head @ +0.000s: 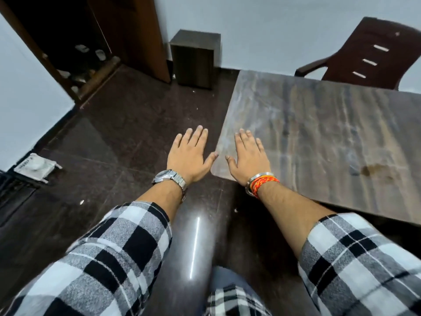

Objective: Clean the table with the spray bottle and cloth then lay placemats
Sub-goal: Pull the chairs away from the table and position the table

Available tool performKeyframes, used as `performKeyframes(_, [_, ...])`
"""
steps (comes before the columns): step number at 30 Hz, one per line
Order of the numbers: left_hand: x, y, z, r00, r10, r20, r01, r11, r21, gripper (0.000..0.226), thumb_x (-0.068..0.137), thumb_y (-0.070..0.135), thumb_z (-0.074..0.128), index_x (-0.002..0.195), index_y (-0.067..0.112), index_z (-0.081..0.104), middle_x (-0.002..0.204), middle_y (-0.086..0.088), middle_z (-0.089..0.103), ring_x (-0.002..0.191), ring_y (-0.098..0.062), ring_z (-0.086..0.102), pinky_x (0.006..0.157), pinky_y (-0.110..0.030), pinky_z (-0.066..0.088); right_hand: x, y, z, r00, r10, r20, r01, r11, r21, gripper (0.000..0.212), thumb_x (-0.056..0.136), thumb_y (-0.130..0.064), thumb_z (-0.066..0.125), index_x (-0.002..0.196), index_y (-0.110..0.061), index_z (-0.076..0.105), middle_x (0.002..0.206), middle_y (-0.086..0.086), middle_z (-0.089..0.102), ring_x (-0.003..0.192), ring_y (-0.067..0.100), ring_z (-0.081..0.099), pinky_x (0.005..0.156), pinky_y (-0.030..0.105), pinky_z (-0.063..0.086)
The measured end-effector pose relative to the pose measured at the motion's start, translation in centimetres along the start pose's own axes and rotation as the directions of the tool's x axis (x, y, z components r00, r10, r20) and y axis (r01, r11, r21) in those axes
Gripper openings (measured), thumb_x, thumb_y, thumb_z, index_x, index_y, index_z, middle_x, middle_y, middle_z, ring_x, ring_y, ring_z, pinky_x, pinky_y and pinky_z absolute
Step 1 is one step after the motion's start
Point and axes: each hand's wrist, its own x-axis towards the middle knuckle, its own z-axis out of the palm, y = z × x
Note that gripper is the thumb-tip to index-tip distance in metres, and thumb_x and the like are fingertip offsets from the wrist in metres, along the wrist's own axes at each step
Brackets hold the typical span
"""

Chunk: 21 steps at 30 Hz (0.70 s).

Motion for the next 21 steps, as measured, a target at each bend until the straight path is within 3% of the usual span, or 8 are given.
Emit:
performKeyframes(4, [8.7,-6.2,0.9,0.999,0.03,0.025,-0.03,1.0,0.006,0.077,0.102,0.061,0.027,0.164,0.018,0.01,0.172,-0.001,0.009,0.158,-0.025,0.01,0.126,-0.046,0.008,10.1,-2.2,2.2,0.997,0.057,-0.054,-0.056,0.998,0.021,0.068,0.094,-0.04,0.042,0.15,-0.009,0.018,0.159,0.008,0.013,0.147,0.022,0.008,0.118,0.04,0.006])
performKeyframes(11, [26.8,-16.1,0.8,0.978,0.158,0.134,-0.171,0.98,0.098,0.079,0.101,0.065,0.023,0.164,0.021,0.004,0.173,0.001,0.002,0.158,-0.022,0.006,0.126,-0.045,0.003,28.1,-2.4,6.5,0.975,0.22,0.004,-0.22,0.975,0.03,0.069,0.095,-0.042,0.04,0.15,-0.009,0.016,0.16,0.008,0.01,0.147,0.023,0.007,0.119,0.04,0.007])
performKeyframes(18, [46.1,-21.1,1.0,0.945,0.274,0.176,-0.288,0.956,0.059,0.078,0.101,0.063,0.029,0.163,0.017,0.018,0.171,-0.004,0.019,0.153,-0.027,0.025,0.124,-0.045,0.016,44.8,-1.0,5.9,0.939,0.343,0.007,-0.343,0.939,0.004,0.068,0.094,-0.039,0.046,0.149,-0.011,0.02,0.159,0.007,0.015,0.146,0.024,0.012,0.119,0.04,0.011])
performKeyframes(21, [54.8,-21.9,2.3,0.914,0.35,0.205,-0.365,0.93,0.041,0.077,0.101,0.065,0.027,0.162,0.019,0.019,0.171,-0.004,0.017,0.155,-0.027,0.022,0.126,-0.046,0.014,51.4,1.0,6.3,0.907,0.422,-0.009,-0.422,0.907,-0.004,0.068,0.092,-0.037,0.05,0.148,-0.011,0.023,0.158,0.008,0.018,0.145,0.025,0.015,0.119,0.041,0.014])
